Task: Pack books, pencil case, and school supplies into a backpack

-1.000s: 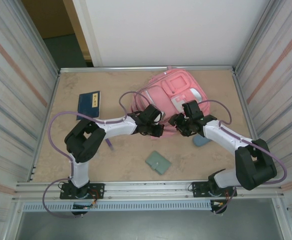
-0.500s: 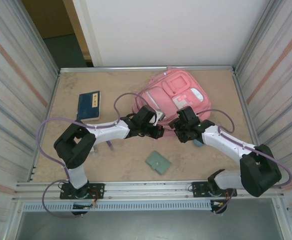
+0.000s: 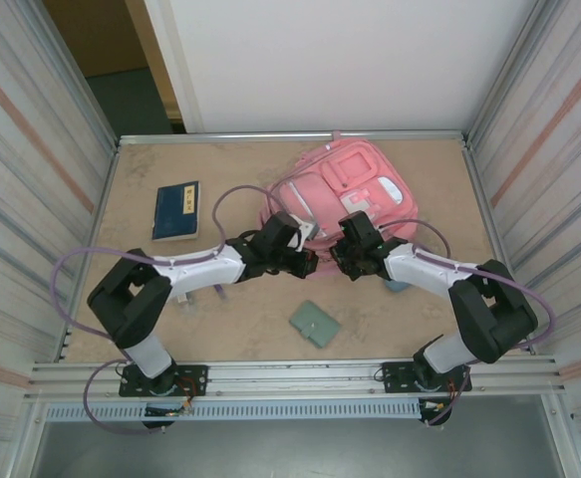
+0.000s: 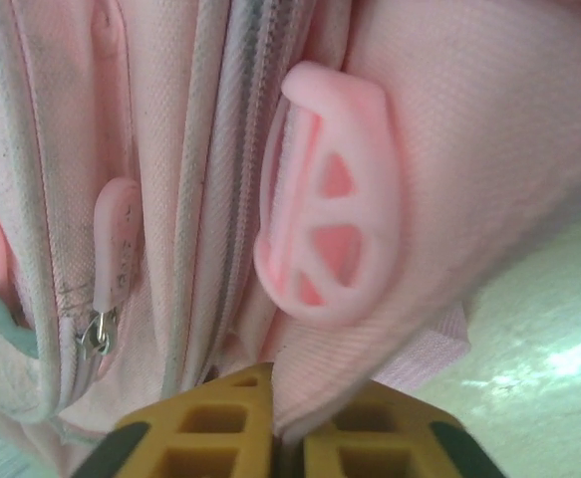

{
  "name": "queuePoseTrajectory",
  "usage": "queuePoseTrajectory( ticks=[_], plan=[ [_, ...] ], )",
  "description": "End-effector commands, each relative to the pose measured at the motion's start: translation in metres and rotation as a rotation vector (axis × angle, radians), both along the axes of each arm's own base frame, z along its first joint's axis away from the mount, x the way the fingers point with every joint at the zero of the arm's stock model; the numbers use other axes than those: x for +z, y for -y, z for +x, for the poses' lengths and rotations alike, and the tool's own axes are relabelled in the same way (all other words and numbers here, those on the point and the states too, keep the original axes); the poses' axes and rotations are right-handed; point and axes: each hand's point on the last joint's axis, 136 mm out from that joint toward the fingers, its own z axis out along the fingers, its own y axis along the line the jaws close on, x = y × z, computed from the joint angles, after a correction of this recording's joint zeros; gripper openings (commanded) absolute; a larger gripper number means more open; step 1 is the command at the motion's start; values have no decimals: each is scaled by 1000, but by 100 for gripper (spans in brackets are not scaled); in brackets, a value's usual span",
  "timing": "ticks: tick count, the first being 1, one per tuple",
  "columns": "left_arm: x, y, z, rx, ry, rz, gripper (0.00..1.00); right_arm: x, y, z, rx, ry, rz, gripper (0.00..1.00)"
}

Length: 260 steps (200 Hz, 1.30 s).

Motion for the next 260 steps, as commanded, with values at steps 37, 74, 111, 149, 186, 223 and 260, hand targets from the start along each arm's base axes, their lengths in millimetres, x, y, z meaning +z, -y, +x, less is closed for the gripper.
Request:
queuePoseTrajectory(
  ticks=[37,74,111,149,186,223,260],
  plan=[
    [-11,-78,32,223,18,110,0,29,11,9,103,72,-6,0],
    [-11,-131,59,411,22,123,0,32,19,15,262,57,36,0],
    [9,-128,67,363,73,96,0,40,33,34,410,102,63,4],
    [17,-80,39,198,97,75,0,36,41,54,571,103,32,14],
    [23,-37,14,103,104,74,0,21,50,77,595,111,16,38],
    [41,-15,17,82,62,9,0,27,70,58,470,57,-55,45],
    [45,6,16,31,23,-42,0,49,67,16,351,50,-14,51]
  ],
)
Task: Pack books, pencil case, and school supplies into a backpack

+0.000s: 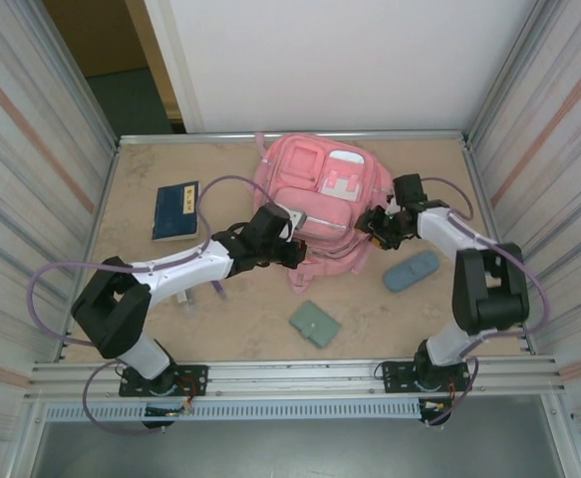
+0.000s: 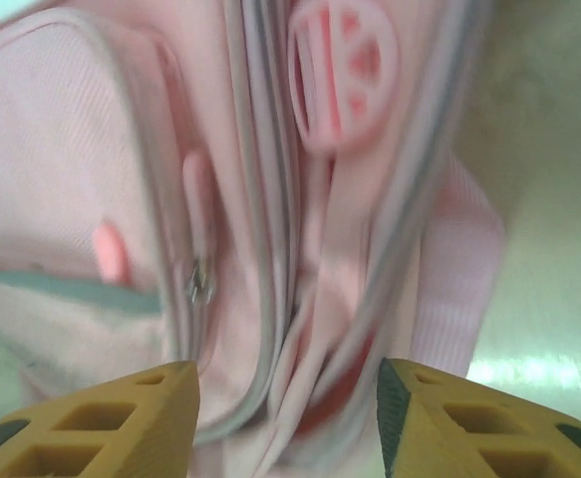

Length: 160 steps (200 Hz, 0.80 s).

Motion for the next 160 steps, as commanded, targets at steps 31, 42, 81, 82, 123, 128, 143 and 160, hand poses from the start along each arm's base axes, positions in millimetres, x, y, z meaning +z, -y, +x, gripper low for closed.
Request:
queuePoseTrajectory(
  ticks=[31,42,81,82,123,128,143,160],
  plan=[
    [14,36,1,-60,-54,-115,0,54,-56,-48,106,116,93,56],
    [16,38,0,-65,-59,-125,0,66,-67,-50,210,217,86,56],
    [13,23,1,-33,-36,-75,0,73,-52,-43,435,463,-179,54],
    [13,23,0,-34,-37,-74,0,75,-52,-42,439,475,-183,54],
    [3,18,-10,-43,-84,-75,0,90,-86,-72,977,1075,-267,56],
    [3,18,-11,-44,-84,-78,0,88,-87,-71,1010,1112,-300,56],
    [2,16,-11,-36,-76,-90,0,86,-87,-63,1072,1177,-381,55],
    [3,16,-10,-32,-87,-115,0,80,-93,-63,1182,1214,-406,55]
  ],
)
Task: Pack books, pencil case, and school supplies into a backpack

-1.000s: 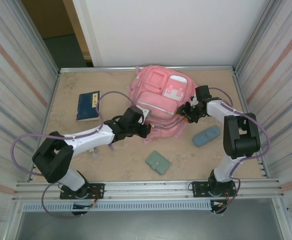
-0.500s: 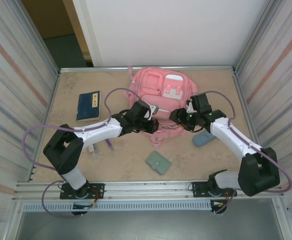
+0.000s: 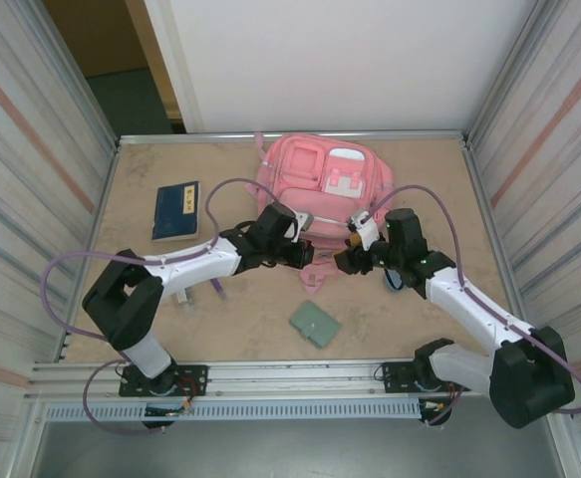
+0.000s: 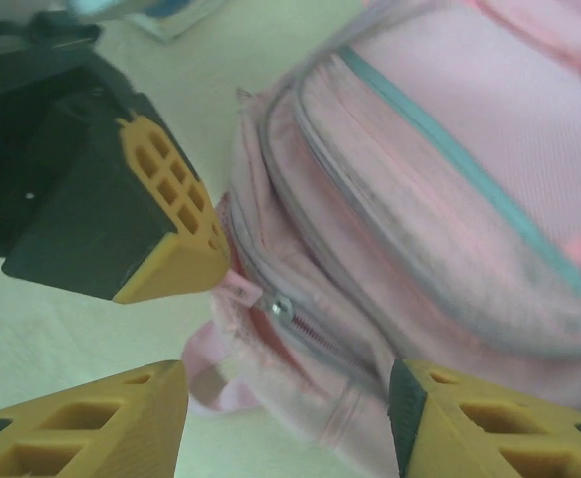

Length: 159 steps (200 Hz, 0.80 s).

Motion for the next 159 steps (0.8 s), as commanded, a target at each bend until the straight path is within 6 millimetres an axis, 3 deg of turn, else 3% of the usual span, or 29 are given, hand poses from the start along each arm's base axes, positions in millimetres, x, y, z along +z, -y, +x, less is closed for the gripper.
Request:
queuePoseTrajectory(
  ticks=[1,31,71,106,114,159],
  plan=[
    [16,2,-3,-5,-2,-72,0,14,-16,5,247,293,-108,55],
    [9,9,-7,-55,-25,-101,0,1,-13,1,298,248,-161,49],
    [-13,15,-16,-65,-95,-83,0,17,-1,3,160,306,-94,50],
    [-36,11,-16,-33,-108,-12,14,19,9,-6,118,302,-100,50],
    [-40,11,-16,-30,-112,-8,17,28,11,-9,107,333,-90,50],
    [-40,20,-17,-46,-113,-13,26,32,18,-13,70,352,-89,50]
  ],
)
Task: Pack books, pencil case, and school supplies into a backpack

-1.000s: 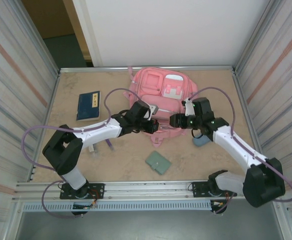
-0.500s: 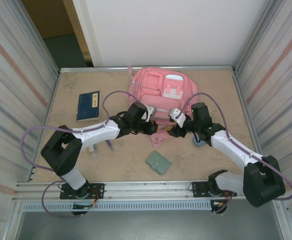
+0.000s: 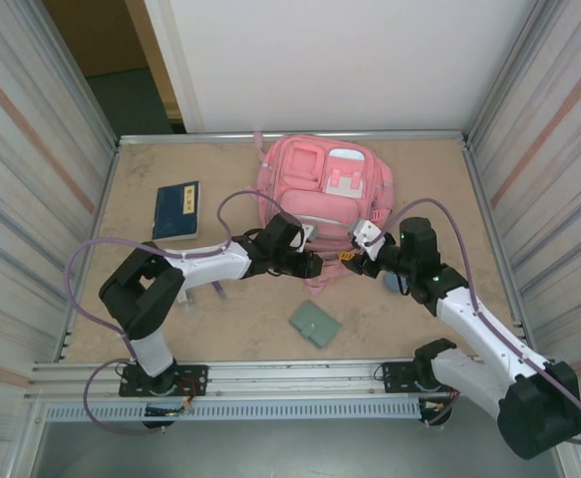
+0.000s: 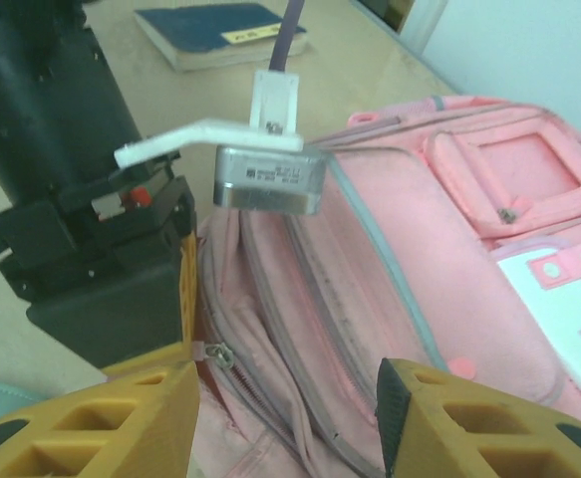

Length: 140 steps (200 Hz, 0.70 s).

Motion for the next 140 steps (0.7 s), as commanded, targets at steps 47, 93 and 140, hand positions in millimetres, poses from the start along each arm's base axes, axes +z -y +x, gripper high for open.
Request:
queuePoseTrajectory(
  ticks=[47,93,140],
  plan=[
    [-7,-2,7,22,24,55,31,-4,4,0,-35,-24,10,50],
    [-15,4,7,5,10,60,27,0,5,2,-45,-16,23,50],
    [-37,12,2,-52,9,94,10,2,8,8,-92,-1,45,50]
  ],
)
